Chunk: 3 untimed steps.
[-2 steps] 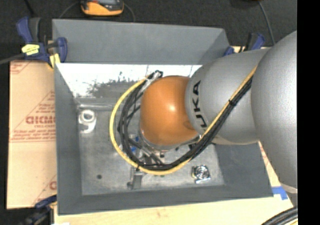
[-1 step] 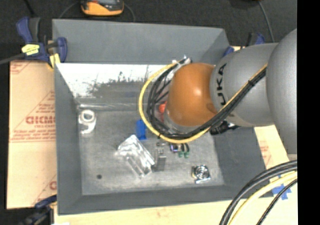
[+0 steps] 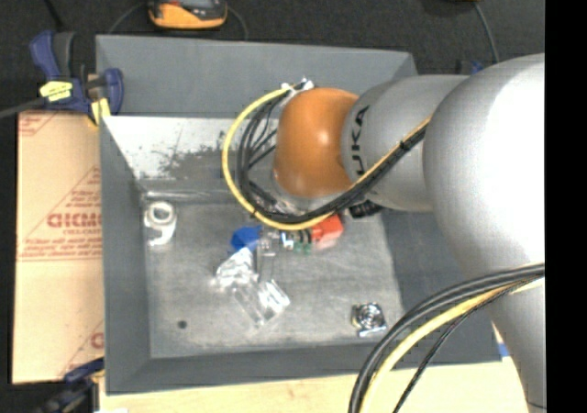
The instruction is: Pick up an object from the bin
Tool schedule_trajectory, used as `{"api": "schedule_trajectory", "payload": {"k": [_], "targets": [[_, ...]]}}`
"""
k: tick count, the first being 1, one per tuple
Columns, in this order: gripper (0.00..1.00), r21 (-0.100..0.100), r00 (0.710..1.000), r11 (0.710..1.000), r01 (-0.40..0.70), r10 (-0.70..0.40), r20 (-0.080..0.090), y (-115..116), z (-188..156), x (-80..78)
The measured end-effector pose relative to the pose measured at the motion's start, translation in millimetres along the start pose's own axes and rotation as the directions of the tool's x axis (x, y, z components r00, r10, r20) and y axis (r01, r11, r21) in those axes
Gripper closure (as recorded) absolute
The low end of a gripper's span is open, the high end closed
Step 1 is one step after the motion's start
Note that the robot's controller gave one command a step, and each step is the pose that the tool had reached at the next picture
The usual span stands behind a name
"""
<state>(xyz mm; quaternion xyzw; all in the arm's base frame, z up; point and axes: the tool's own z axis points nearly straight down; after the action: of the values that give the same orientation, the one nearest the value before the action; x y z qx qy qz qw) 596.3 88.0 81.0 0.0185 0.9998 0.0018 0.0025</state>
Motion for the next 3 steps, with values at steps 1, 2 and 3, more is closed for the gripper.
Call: {"api": "schedule_trajectory", "payload": {"k": [1,2,3], "targets": [[1.00,0.001,1.000,1.000,-0.004,0.004,0.020,-2.2,-4.3,-3.4],[0.00,0.003,1.000,1.000,-0.004,0.004,0.004,-2.4,2.1,1.9],[1.00,0.002,1.000,1.000,-0.005,0.005,0.001,-2.1,2.2,2.4]]}}
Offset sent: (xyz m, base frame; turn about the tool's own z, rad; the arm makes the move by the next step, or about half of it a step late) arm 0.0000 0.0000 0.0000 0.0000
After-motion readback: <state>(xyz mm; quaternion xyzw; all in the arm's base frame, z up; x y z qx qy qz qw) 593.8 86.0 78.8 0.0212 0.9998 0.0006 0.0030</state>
